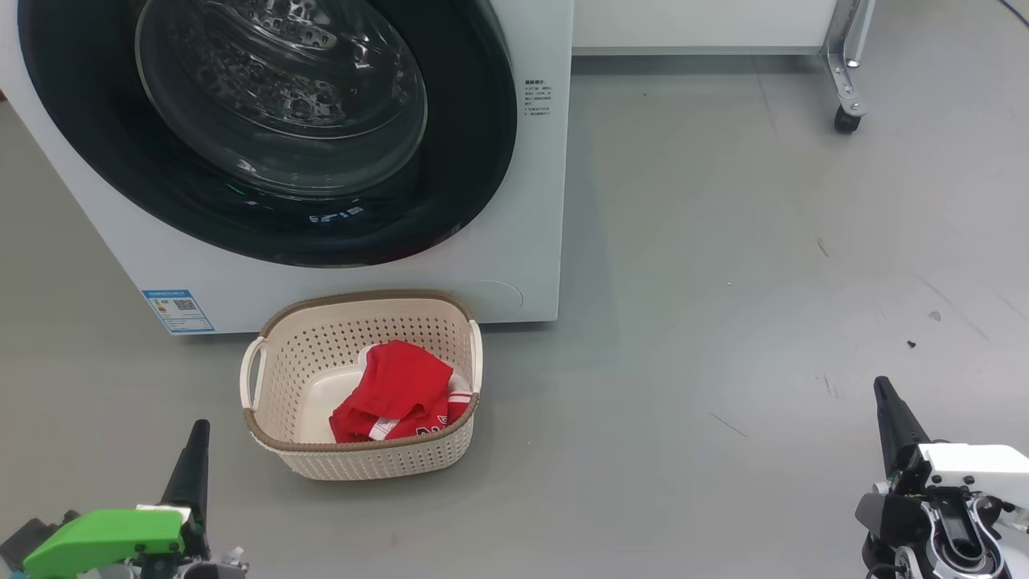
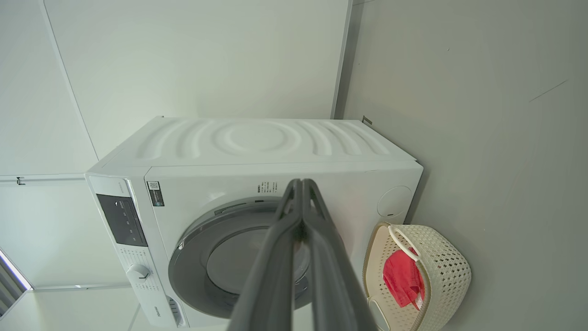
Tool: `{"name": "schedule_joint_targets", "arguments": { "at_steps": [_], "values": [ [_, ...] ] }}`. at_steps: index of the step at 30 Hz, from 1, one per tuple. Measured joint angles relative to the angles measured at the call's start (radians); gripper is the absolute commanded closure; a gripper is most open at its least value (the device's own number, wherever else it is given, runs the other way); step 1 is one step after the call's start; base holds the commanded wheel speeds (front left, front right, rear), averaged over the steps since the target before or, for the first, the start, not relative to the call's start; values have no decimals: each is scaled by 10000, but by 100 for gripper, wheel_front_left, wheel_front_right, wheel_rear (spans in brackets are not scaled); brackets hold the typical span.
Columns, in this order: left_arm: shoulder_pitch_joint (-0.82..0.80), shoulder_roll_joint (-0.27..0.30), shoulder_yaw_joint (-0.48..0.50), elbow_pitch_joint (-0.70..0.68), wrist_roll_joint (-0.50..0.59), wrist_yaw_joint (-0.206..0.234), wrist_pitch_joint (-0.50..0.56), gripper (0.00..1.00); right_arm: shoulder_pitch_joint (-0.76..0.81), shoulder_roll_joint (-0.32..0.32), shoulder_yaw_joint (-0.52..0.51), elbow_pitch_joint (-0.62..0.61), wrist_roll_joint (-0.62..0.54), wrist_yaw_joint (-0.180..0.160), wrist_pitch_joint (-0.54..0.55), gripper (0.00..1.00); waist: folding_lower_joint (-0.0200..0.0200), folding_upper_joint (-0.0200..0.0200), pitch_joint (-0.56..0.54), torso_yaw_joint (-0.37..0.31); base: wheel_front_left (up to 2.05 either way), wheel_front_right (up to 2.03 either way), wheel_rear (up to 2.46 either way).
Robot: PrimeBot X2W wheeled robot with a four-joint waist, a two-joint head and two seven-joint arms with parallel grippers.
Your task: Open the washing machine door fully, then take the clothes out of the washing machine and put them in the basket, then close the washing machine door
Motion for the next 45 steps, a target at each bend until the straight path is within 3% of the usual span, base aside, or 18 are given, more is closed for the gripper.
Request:
{"name": "schedule_joint_targets", "arguments": {
  "at_steps": [45],
  "values": [
    [-89, 0, 52, 186, -23, -84, 17, 100, -1, 0, -27, 13, 13, 52, 12, 100, 0, 0, -3, 3, 0, 0, 0]
  ]
}}
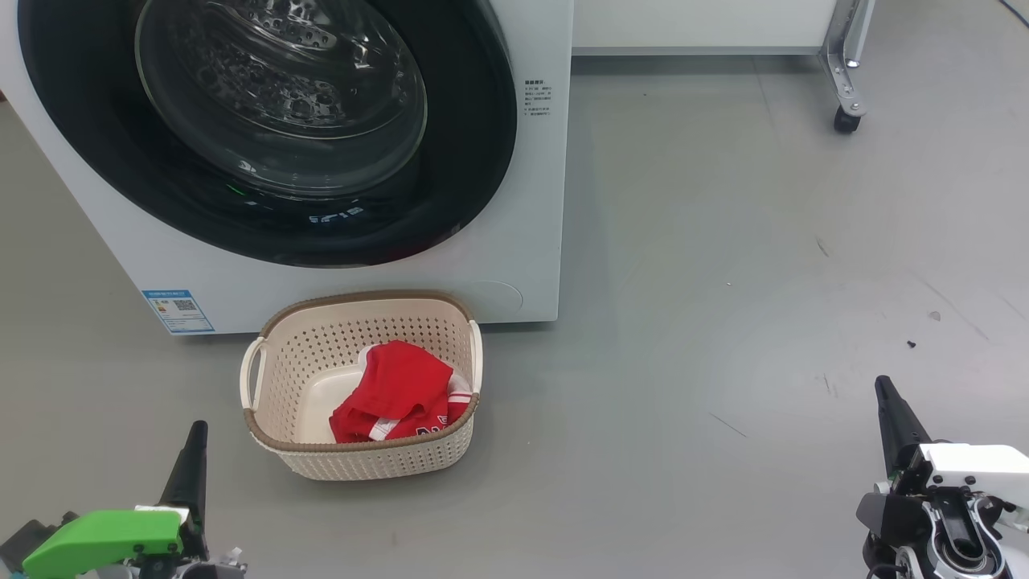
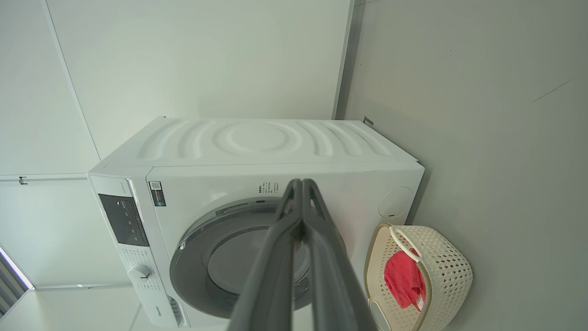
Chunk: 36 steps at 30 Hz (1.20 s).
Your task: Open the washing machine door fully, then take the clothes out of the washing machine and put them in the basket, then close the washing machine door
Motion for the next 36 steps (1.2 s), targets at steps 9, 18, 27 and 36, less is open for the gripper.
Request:
{"name": "schedule_joint_targets", "arguments": {
  "at_steps": [9, 18, 27, 36],
  "values": [
    [-7, 0, 4, 25, 0, -2, 2, 100, 0, 0, -2, 0, 0, 0, 0, 100, 0, 0, 0, 0, 0, 0, 0],
    [-11, 0, 10, 38, 0, -2, 27, 100, 0, 0, -4, 0, -2, 0, 0, 100, 0, 0, -1, 1, 0, 0, 0],
    [-14, 0, 13, 52, 0, -2, 27, 100, 0, 0, -6, -2, 0, 0, 0, 100, 0, 0, -1, 1, 0, 0, 0],
    [-21, 0, 19, 58, 0, -2, 27, 100, 0, 0, -6, -2, -2, 0, 0, 100, 0, 0, -1, 1, 0, 0, 0]
  ]
}}
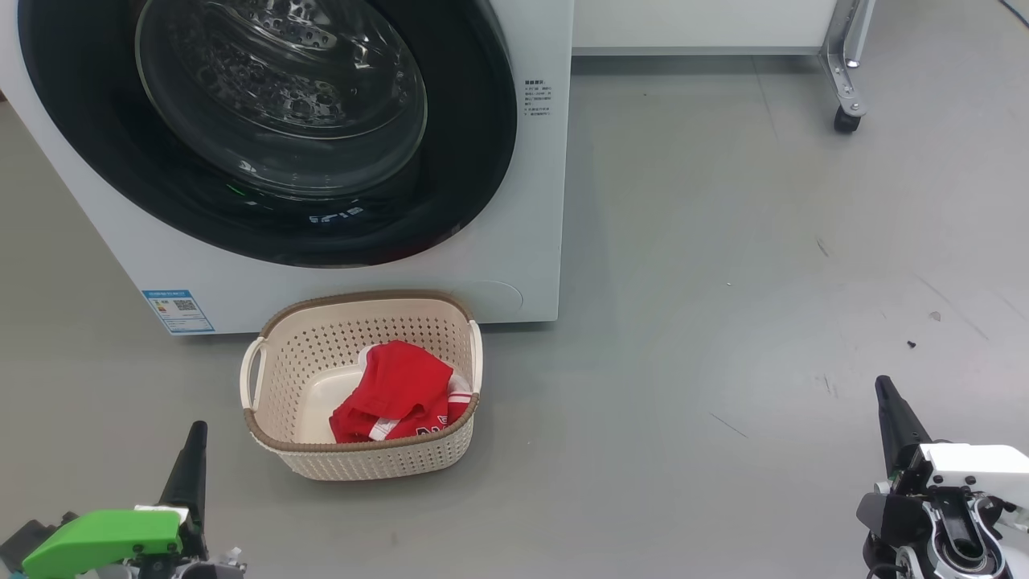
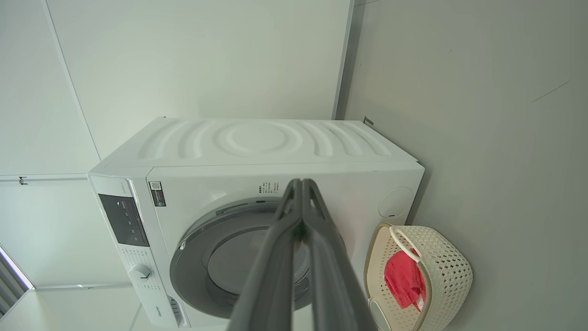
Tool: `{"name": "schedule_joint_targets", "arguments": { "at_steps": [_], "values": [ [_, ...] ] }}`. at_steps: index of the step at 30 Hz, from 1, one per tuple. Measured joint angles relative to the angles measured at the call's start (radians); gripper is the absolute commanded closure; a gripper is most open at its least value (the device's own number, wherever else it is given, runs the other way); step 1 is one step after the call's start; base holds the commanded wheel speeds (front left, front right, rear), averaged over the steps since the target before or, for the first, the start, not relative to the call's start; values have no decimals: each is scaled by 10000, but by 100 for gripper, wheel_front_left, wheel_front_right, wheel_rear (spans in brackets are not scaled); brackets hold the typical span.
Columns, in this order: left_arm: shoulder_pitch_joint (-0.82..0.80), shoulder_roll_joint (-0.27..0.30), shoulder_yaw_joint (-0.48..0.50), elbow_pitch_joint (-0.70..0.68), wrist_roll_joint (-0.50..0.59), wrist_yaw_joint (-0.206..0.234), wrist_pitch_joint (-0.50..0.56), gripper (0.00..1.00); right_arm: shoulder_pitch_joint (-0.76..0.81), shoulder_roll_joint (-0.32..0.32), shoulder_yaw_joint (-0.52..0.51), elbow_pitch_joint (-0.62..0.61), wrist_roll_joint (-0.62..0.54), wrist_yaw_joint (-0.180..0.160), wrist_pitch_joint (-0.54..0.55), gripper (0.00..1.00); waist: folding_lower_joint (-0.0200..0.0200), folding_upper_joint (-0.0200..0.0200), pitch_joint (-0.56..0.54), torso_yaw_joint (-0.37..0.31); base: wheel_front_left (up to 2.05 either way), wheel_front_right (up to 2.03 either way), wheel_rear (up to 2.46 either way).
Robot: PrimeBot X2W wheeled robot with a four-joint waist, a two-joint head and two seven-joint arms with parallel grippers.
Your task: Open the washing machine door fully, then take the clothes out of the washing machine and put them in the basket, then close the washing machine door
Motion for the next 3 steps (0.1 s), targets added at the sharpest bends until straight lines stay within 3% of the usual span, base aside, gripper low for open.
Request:
{"name": "schedule_joint_targets", "arguments": {
  "at_steps": [3],
  "values": [
    [-3, 0, 4, 2, 0, 0, 2, 100, 0, 0, 0, 0, 0, 0, 0, 100, 0, 0, 0, 0, 0, 0, 0]
  ]
}}
